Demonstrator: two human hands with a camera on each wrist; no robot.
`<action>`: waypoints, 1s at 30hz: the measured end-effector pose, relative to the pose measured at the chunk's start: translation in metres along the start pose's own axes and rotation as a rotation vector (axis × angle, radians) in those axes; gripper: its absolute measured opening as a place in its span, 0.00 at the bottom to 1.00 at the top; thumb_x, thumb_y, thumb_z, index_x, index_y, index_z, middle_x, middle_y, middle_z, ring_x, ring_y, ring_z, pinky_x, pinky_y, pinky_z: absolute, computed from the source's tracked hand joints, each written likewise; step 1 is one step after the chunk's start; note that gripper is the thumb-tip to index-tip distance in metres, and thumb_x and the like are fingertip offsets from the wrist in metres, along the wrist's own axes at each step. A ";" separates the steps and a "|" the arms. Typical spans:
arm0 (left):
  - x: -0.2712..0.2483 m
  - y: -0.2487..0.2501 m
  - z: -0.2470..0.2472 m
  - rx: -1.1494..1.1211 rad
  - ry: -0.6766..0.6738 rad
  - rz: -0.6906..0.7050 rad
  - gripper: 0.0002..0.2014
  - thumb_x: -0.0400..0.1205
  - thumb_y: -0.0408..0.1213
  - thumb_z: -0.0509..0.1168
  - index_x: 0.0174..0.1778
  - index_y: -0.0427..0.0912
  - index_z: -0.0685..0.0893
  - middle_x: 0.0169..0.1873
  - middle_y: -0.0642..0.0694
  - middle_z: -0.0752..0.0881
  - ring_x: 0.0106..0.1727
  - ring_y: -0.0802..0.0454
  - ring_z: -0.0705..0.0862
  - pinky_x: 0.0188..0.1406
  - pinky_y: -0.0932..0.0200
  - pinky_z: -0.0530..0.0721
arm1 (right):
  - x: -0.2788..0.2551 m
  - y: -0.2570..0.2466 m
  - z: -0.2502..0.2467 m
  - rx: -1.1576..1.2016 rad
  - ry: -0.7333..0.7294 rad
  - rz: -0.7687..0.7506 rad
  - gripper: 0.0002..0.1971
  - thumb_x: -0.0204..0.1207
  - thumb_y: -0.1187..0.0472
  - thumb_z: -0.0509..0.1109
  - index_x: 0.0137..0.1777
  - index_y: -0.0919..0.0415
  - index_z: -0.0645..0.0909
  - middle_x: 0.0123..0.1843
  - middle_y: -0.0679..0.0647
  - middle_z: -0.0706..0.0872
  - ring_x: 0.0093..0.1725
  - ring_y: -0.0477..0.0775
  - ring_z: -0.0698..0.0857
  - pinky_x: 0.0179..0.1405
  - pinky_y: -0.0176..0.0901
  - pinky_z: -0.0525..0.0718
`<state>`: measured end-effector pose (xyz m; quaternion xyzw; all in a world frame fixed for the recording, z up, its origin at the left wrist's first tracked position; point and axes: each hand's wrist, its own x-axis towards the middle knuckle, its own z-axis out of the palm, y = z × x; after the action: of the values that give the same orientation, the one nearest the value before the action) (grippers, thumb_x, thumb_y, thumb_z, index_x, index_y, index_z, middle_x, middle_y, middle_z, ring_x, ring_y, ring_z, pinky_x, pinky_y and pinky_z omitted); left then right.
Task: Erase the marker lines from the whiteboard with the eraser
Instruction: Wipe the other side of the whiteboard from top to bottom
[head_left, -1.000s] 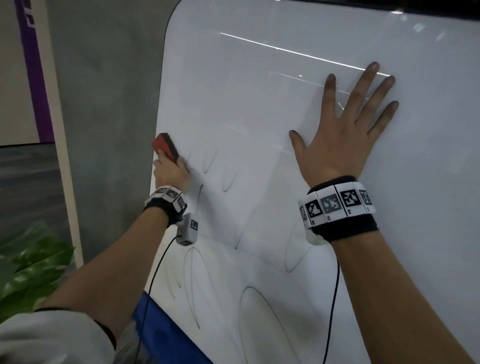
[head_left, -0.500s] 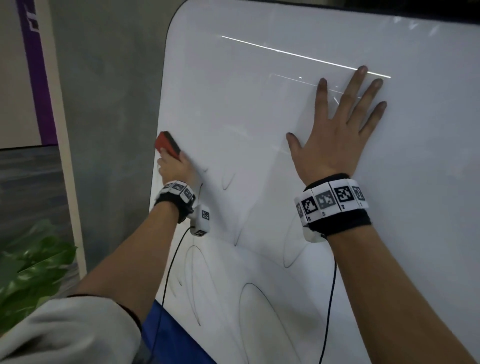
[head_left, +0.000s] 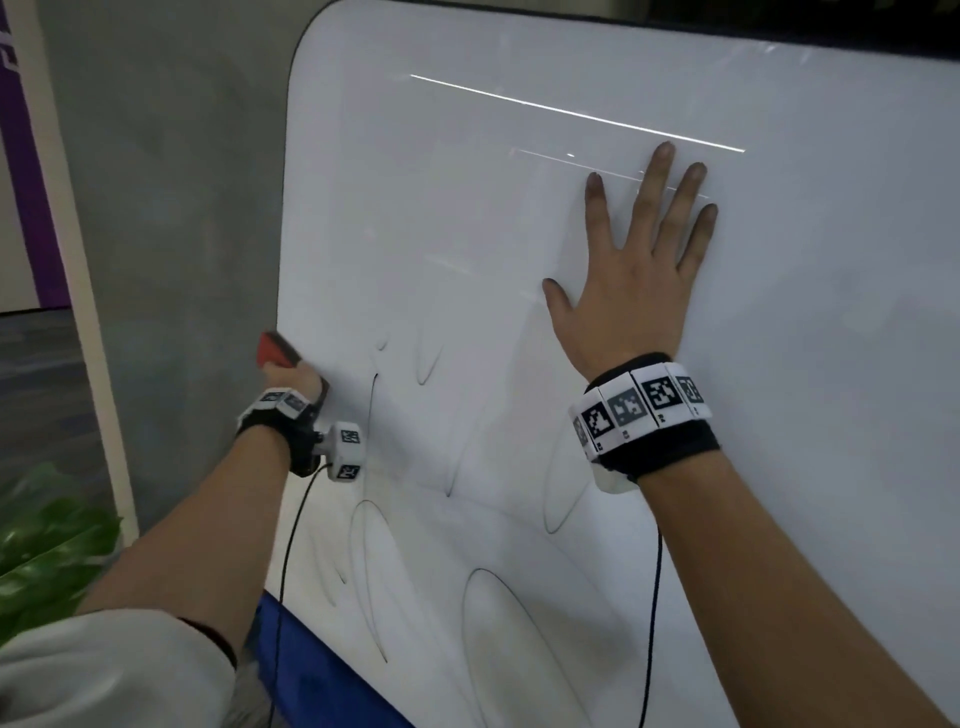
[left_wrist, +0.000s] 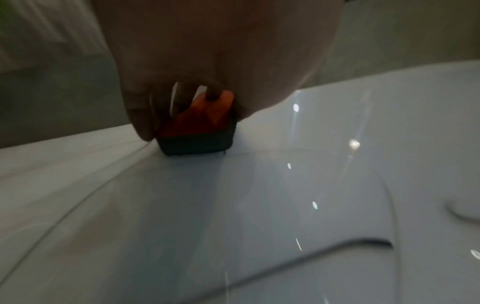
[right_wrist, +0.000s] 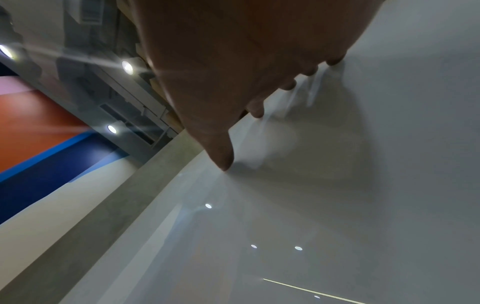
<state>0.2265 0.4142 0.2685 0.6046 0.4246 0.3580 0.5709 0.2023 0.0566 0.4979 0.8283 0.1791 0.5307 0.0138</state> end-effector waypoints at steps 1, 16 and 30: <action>0.004 -0.001 -0.001 -0.033 -0.006 -0.020 0.33 0.82 0.40 0.60 0.83 0.31 0.64 0.72 0.24 0.79 0.71 0.23 0.81 0.75 0.36 0.77 | 0.000 0.000 0.000 -0.002 0.000 -0.003 0.47 0.78 0.35 0.68 0.91 0.51 0.51 0.91 0.71 0.43 0.89 0.77 0.44 0.87 0.73 0.45; -0.104 -0.001 0.020 0.162 0.095 0.241 0.32 0.91 0.46 0.57 0.90 0.43 0.57 0.72 0.28 0.76 0.68 0.26 0.78 0.68 0.36 0.76 | -0.006 0.005 -0.007 -0.054 -0.048 -0.047 0.48 0.77 0.36 0.71 0.91 0.49 0.52 0.91 0.69 0.41 0.89 0.75 0.44 0.88 0.71 0.46; -0.134 0.034 0.014 0.204 0.035 0.285 0.32 0.91 0.47 0.57 0.90 0.44 0.56 0.74 0.34 0.75 0.71 0.30 0.78 0.68 0.40 0.76 | -0.019 0.032 -0.018 0.073 -0.139 -0.177 0.41 0.78 0.46 0.73 0.89 0.50 0.62 0.92 0.63 0.42 0.90 0.71 0.42 0.89 0.67 0.44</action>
<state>0.1915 0.2857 0.3080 0.7070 0.3787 0.4008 0.4428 0.1879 0.0178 0.4958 0.8439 0.2695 0.4619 0.0427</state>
